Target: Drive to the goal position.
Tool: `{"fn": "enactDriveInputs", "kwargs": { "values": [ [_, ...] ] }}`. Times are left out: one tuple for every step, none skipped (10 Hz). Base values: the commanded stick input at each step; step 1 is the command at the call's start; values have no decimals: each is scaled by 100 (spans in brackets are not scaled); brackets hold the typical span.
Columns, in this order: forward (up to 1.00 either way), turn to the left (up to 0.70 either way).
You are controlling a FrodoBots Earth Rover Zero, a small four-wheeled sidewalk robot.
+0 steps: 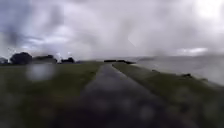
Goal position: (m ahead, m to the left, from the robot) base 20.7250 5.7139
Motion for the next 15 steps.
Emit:
{"fn": "enactDriveInputs", "kwargs": {
  "values": [
    [70, 0],
    [70, 0],
    [70, 0],
    [70, 0],
    [70, 0],
    [70, 0],
    [70, 0],
    [70, 0],
    [70, 0],
    [70, 0],
    [70, 0],
    [70, 0],
    [70, 0],
    [70, 0],
    [70, 0]
  ]
}}
